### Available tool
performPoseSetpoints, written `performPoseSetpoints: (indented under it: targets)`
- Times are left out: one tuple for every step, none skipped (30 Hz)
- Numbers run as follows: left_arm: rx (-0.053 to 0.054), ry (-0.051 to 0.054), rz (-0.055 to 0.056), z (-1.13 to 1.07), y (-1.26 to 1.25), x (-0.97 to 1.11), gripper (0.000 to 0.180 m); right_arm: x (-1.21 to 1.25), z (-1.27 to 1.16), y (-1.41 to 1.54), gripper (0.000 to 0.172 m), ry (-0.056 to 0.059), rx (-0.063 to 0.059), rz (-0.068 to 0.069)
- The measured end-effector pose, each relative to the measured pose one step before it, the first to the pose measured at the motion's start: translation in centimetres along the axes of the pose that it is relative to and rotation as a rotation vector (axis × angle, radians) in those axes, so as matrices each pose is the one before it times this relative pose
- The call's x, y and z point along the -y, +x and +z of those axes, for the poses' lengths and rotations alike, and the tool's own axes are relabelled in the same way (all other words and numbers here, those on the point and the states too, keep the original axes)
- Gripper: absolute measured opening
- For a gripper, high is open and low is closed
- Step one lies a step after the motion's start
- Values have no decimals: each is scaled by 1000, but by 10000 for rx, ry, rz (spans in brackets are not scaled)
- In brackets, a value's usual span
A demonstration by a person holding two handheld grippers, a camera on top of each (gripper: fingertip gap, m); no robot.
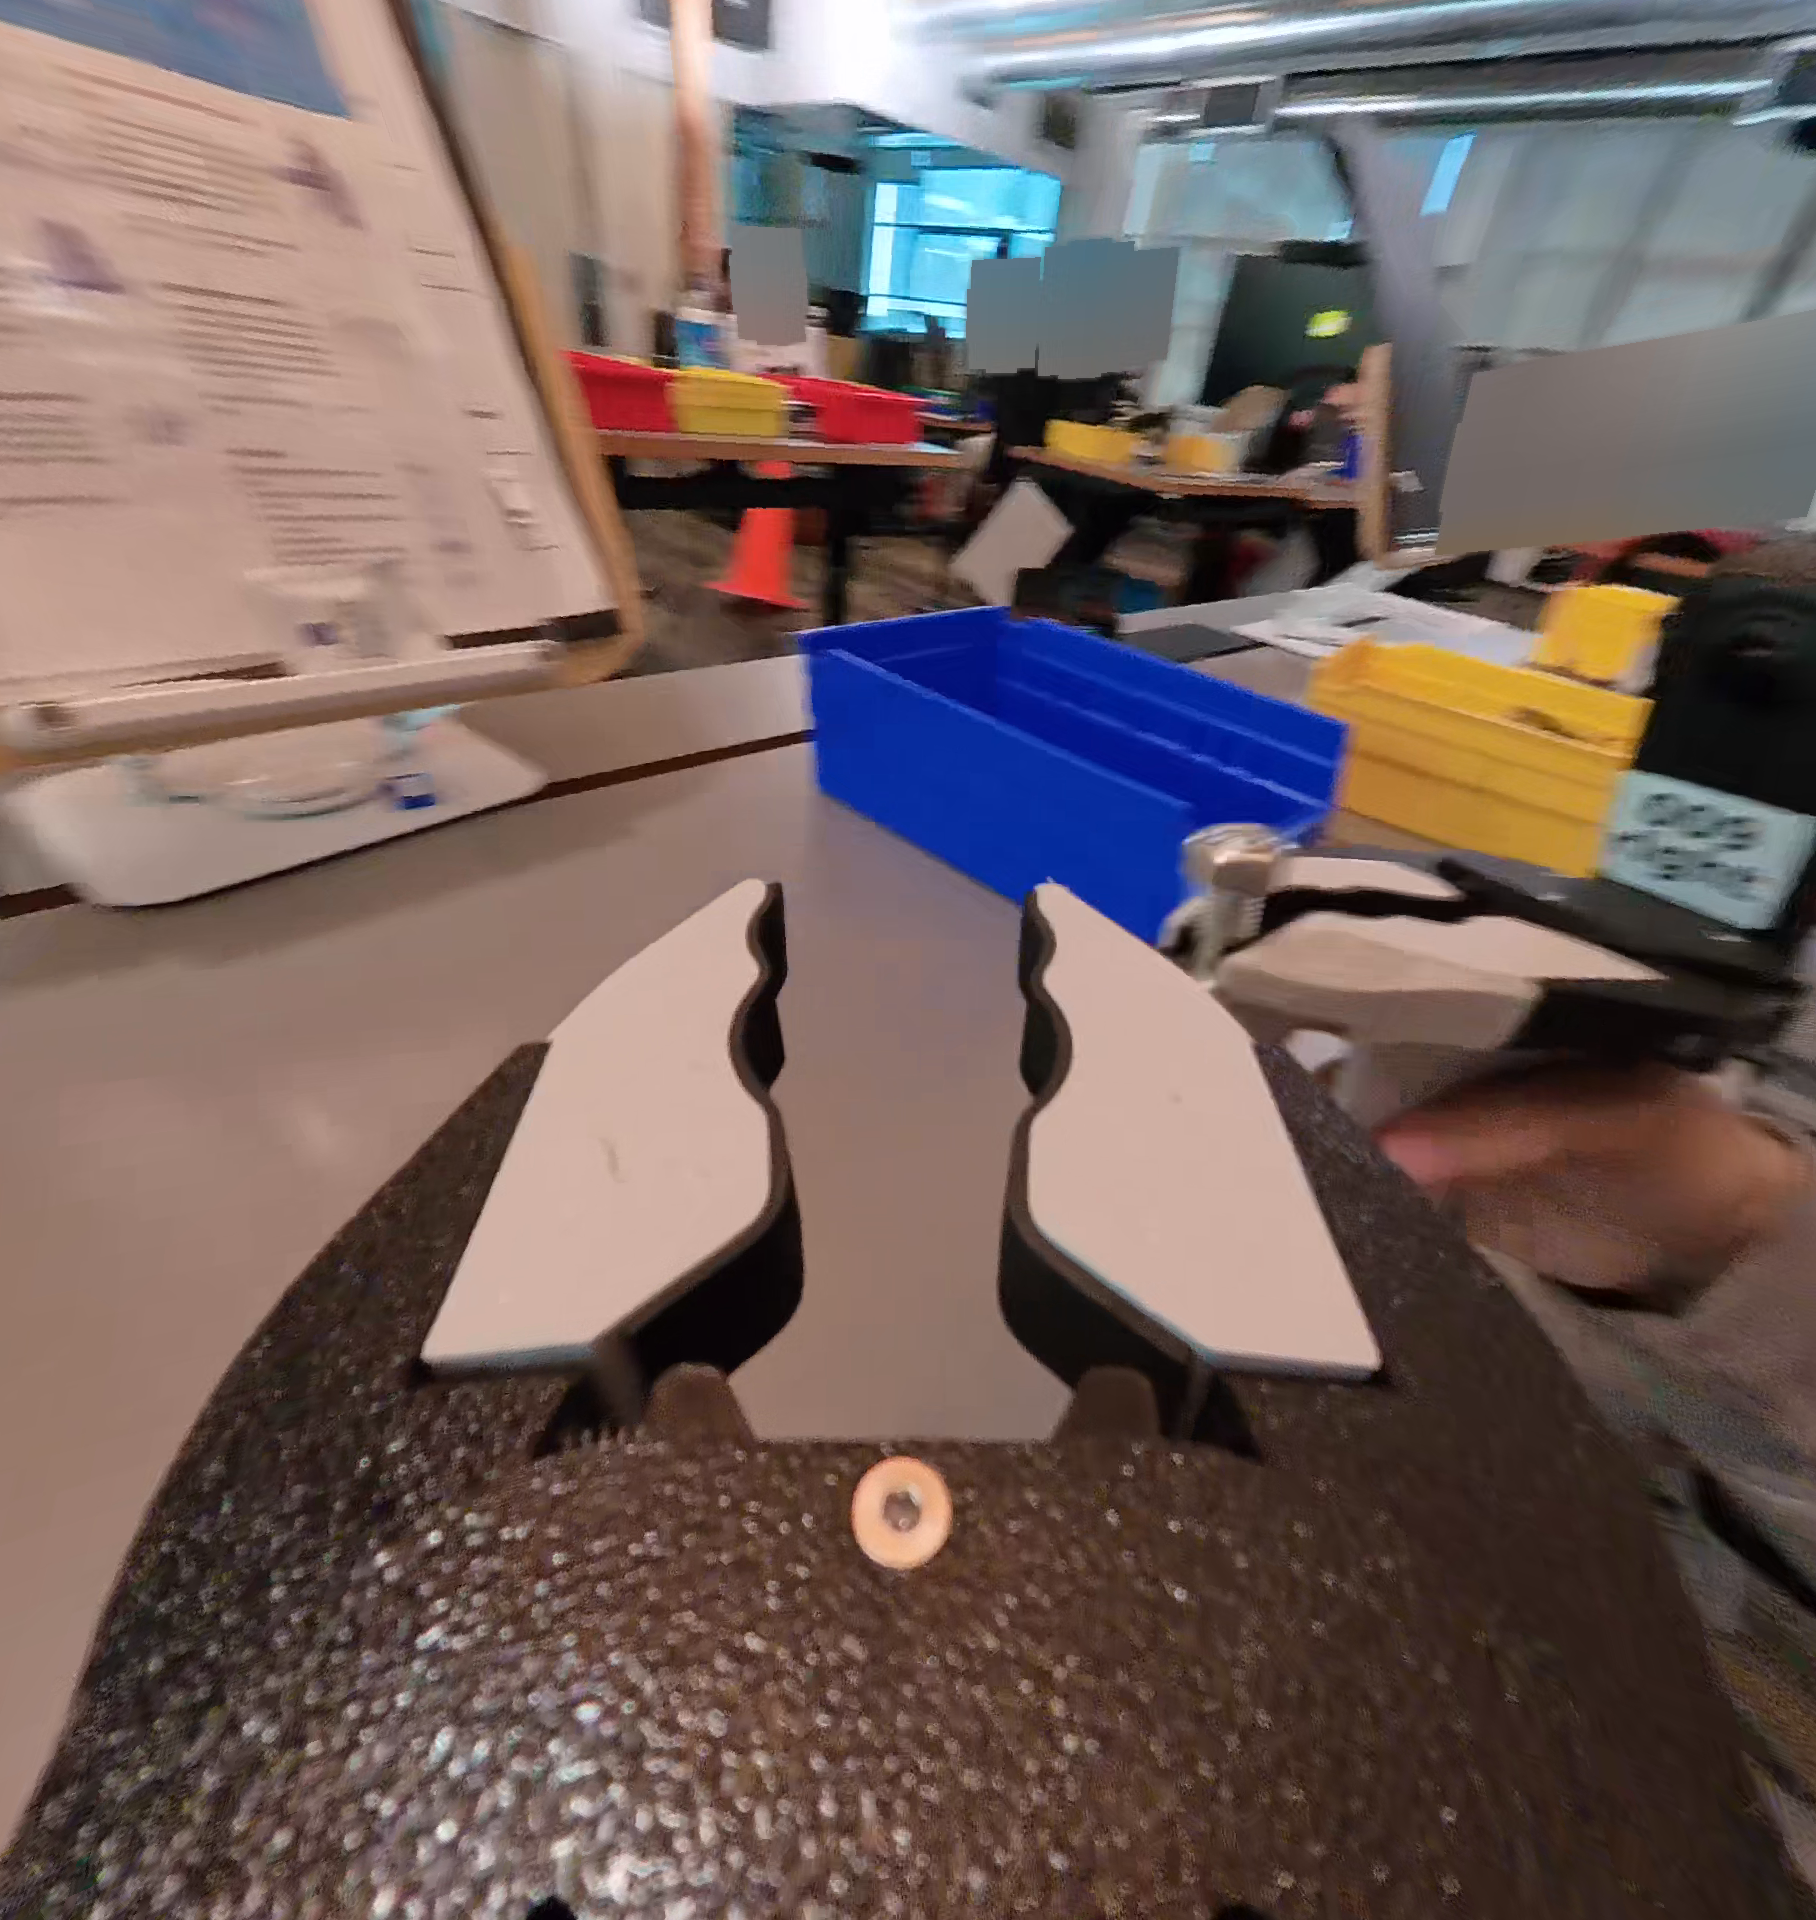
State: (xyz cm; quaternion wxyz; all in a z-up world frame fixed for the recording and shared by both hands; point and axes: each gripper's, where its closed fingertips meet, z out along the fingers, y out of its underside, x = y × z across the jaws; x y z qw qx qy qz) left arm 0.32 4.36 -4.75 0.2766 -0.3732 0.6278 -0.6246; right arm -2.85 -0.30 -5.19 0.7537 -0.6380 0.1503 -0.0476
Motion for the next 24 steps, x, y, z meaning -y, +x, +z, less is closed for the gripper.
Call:
performPoseSetpoints:
  targets:
    - [77, -10, 151, -211, -171, 41, 43, 41, -113, 343, 9, -17, -164, 55]
    - [-215, 9, 72, -28, 453, 127, 45, -146, -105, 331, 9, -136, -168, -103]
    - [-355, 51, 1, 125, 793, 201, 47, -213, -58, 172, 9, -140, -57, -106]
    - [-437, 94, -30, 241, 984, 245, 49, -85, -44, 140, 9, -26, -28, 10]
    - [-458, 98, -56, 306, 1006, 212, 51, 53, -23, 82, 9, 70, -6, 118]
    - [-368, 63, -86, 335, 840, 130, 52, 101, -16, -22, 9, 84, 43, 141]
    - [-240, 34, -107, 325, 576, 19, 52, 68, 0, -106, 9, 45, 69, 66]
    - [-159, 32, -114, 285, 348, -43, 53, -13, 27, -68, 9, -27, 15, -32]
    - [-54, 8, -109, 210, 96, -131, 53, -65, 36, -30, 9, -64, -22, -92]
    - [88, -24, -89, 112, -205, -199, 53, -40, 37, -91, 9, -42, 25, -57]
    - [146, -16, -77, -4, -368, -215, 52, 65, 24, -181, 9, 36, 106, 42]
    - [132, 24, -122, -102, -426, -135, 52, 135, 13, -110, 9, 88, 72, 131]
    - [247, -15, -146, -193, -648, -147, 50, 67, 2, 56, 9, 49, -10, 88]
    - [427, -142, -16, -227, -914, -275, 45, 88, -28, -65, 9, 64, 81, 49]
    - [299, -110, 105, -241, -688, -214, 46, -17, -50, 75, 9, -22, 6, 74]
    - [-31, 73, 10, -252, -144, 91, 48, -152, -62, 335, 9, -129, -172, 46]
    - [-220, 195, -157, -243, 187, 329, 50, -197, -96, 382, 9, -148, -188, -20]
    - [-209, 184, -179, -190, 202, 367, 51, -120, -139, 292, 9, -103, -104, -42]
    - [-122, 114, -82, -177, 115, 295, 52, -16, -193, 297, 9, -58, -100, -8]
    - [-62, 53, 18, -173, 62, 195, 53, 128, -265, 348, 9, -30, -157, 14]
    - [-53, 11, 75, -175, 61, 109, 54, 287, -362, 339, 9, -13, -169, -45]
    - [-60, -23, 88, -200, 66, 23, 54, 438, -483, 328, 9, -23, -177, -122]
    - [-58, -54, 60, -215, 39, -58, 55, 509, -680, 489, 9, -86, -261, -200]
    - [-89, -71, 33, -242, 28, -76, 56, 568, -944, 843, 9, -148, -464, -223]
